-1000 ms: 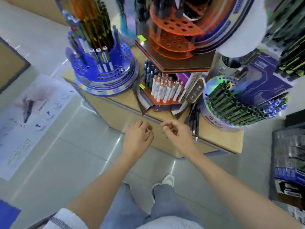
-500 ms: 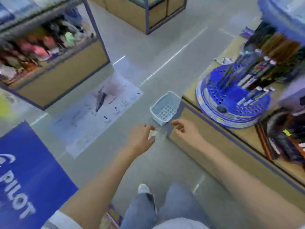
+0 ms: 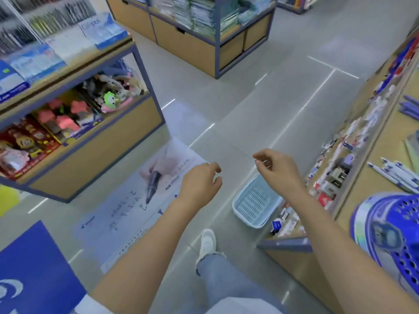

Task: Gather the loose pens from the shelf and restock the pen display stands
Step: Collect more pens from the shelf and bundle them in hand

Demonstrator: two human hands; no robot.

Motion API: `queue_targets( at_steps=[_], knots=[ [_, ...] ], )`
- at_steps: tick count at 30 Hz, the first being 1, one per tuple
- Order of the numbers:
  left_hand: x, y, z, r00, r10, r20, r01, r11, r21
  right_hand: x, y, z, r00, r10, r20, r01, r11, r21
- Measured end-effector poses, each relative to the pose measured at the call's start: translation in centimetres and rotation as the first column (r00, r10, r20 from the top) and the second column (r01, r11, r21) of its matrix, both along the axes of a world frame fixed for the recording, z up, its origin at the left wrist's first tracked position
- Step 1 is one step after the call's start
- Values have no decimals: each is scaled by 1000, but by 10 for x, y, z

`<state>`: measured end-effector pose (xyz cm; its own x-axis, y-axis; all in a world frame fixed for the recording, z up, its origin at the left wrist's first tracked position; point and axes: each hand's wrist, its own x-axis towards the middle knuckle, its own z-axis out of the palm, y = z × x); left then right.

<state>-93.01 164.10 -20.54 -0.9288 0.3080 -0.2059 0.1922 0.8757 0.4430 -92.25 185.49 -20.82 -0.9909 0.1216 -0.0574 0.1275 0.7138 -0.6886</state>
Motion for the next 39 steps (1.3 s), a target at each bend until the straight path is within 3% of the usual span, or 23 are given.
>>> queue_targets(
  at_steps=[6, 17, 22, 32, 39],
  knots=[
    [-162, 11, 22, 992, -113, -58, 110, 993, -52, -132, 20, 17, 995, -85, -53, 94, 977, 189],
    [-446, 137, 13, 859, -511, -22, 507, 857, -91, -327, 109, -4, 903, -427, 41, 411, 889, 201],
    [-538, 240, 22, 706, -708, -37, 705, 706, -65, -383, 168, 12, 783, -622, 14, 612, 775, 157],
    [-612, 507, 3, 340, -939, -45, 939, 342, -46, -413, 374, 4, 479, -877, 45, 857, 478, 195],
    [-634, 704, -1, 159, -987, -34, 987, 159, -11, -443, 532, 5, 407, -908, 101, 867, 418, 271]
  ],
)
